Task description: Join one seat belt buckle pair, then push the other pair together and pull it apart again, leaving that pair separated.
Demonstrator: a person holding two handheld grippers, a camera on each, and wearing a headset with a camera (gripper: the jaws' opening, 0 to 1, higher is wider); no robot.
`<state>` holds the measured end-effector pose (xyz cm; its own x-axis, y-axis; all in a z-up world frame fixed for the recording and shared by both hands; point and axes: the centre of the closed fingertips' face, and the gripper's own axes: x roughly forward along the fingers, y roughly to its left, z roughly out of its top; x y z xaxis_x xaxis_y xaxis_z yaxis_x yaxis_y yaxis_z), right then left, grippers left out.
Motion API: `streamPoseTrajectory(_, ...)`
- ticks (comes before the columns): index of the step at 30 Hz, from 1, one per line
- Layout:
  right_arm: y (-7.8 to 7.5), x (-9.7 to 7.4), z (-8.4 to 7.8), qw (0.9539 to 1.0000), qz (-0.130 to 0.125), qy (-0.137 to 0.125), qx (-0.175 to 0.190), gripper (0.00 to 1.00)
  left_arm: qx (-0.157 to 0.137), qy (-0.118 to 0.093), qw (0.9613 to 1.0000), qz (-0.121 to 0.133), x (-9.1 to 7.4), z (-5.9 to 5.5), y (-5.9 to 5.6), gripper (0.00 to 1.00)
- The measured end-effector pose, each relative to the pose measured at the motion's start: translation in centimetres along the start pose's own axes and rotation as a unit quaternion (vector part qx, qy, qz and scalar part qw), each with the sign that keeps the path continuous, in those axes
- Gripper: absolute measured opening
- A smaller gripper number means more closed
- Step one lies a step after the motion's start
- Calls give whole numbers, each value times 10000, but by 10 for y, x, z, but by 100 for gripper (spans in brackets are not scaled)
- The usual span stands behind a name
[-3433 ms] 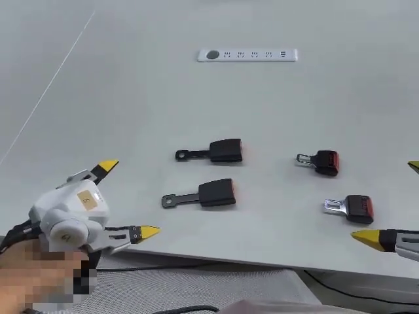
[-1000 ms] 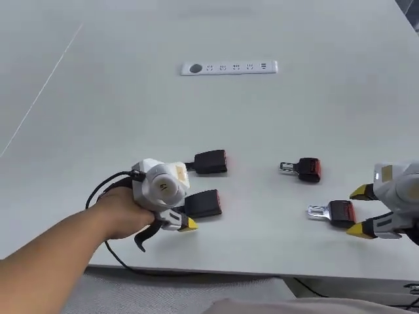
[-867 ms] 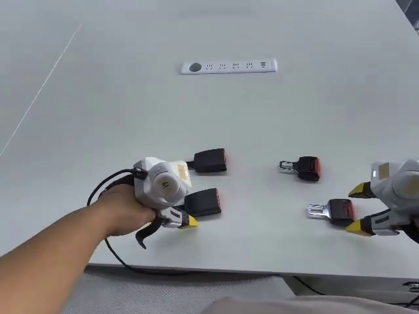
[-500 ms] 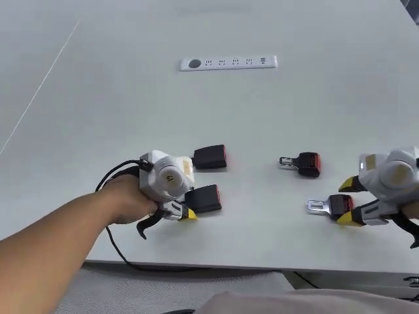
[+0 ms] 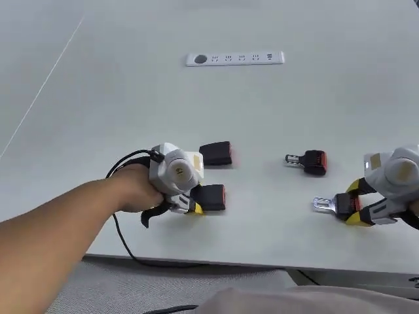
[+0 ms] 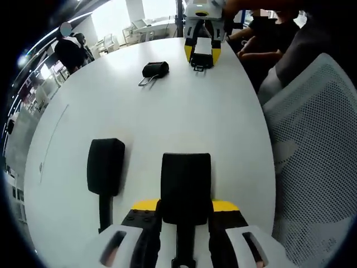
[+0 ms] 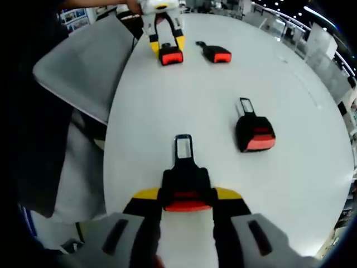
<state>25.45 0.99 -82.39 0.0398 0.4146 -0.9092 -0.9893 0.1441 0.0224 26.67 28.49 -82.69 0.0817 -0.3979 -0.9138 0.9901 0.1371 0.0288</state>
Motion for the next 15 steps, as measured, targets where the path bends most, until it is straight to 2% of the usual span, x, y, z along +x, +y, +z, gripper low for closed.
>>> streamPoseTrajectory(6,-1,1,1,10000,20,25,-89,34,260,124,9995,-130,1,1,-2,33)
streamPoseTrajectory(9,-1,1,1,9998,-11,94,-186,34,265,89,9995,-157,1,0,-2,33)
streamPoseTrajectory(15,-2,2,2,9999,-52,117,-91,34,176,-14,9997,-152,1,0,-2,32)
